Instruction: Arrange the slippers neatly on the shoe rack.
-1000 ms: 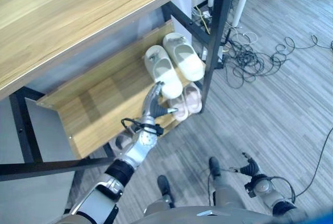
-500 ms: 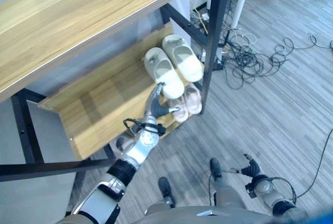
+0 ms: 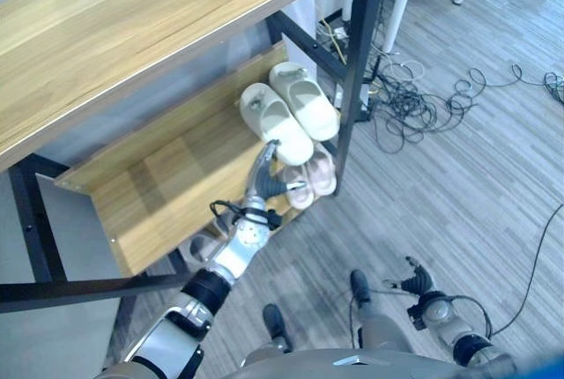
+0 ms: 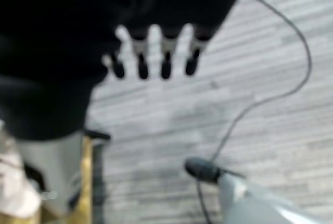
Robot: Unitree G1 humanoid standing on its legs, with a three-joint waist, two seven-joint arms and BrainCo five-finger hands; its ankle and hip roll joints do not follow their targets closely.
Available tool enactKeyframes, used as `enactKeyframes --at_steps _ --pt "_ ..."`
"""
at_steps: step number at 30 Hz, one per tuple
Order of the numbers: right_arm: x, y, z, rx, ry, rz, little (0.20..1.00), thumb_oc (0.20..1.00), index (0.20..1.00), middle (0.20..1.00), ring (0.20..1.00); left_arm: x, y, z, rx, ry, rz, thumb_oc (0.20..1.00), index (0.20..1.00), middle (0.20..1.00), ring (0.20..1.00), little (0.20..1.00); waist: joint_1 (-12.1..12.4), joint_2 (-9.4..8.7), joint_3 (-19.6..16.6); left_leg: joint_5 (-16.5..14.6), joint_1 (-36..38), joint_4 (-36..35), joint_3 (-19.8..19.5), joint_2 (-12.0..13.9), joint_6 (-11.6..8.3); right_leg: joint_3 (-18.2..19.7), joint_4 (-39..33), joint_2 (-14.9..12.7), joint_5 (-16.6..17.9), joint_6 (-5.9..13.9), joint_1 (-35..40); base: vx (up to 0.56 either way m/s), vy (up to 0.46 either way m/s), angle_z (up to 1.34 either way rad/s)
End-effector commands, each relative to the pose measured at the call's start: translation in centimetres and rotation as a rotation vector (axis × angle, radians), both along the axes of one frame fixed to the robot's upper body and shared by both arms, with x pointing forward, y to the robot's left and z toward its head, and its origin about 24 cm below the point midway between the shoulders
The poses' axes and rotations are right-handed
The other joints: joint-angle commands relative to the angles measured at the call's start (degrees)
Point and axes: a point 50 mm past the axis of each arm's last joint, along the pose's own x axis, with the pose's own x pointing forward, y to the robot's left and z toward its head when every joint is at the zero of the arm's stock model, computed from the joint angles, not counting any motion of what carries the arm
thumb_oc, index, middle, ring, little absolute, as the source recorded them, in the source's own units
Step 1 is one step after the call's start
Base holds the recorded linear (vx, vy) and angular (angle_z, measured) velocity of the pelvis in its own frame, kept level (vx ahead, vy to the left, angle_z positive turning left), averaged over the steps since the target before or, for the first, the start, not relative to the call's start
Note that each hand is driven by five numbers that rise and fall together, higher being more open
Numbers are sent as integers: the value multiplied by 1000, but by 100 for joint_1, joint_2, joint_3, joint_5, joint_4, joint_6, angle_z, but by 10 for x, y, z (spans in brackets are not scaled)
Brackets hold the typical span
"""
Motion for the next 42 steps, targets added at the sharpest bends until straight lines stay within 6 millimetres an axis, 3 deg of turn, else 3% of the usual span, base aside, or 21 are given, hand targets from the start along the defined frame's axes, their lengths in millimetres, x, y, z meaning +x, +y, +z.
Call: enactKeyframes --at_steps 1,15,21,23,31,36,42 --pt "-1 -11 0 -35 17 -4 1000 1000 1000 1000 1000 19 -17 16 -69 -46 -54 1000 1000 1000 1000 1000 -37 156 -94 175 -52 44 -436 422 -517 -116 444 -109 -453 294 -215 6 -18 -7" --pt "-4 -11 -2 -25 26 -19 1000 1000 1000 1000 1000 23 -18 21 -46 -62 -64 1000 1000 1000 1000 1000 -24 135 -145 162 -43 44 -476 456 -509 -163 434 -100 -467 307 -158 2 -4 -2" --pt "-11 -14 -4 -16 39 -51 1000 1000 1000 1000 1000 19 -2 42 -24 -159 -93 1000 1000 1000 1000 1000 57 105 -129 134 87 44 -570 422 -518 -275 395 -98 -506 321 102 11 3 4" --pt "-15 -13 -6 0 48 -68 1000 1000 1000 1000 1000 8 9 51 37 -209 -138 1000 1000 1000 1000 1000 126 95 -96 102 140 44 -606 399 -518 -340 359 -114 -514 338 228 -11 29 9" --pt "-18 -6 -9 18 64 -43 1000 1000 1000 1000 1000 -22 40 54 155 -224 -200 1000 1000 1000 1000 1000 276 7 -97 55 318 44 -662 357 -506 -468 326 -157 -521 361 501 -1 15 8" --pt "-26 0 -14 25 107 -10 1000 1000 1000 1000 1000 -47 59 47 93 -161 -205 1000 1000 1000 1000 1000 327 -98 -172 31 446 44 -684 323 -487 -546 297 -187 -524 365 673 -17 11 10" --pt "-56 -1 -25 37 223 -14 1000 1000 1000 1000 1000 -72 76 53 -46 -95 -277 1000 1000 1000 1000 1000 540 -313 -353 -11 622 44 -835 213 -449 -842 171 -270 -431 472 1029 -58 26 22"
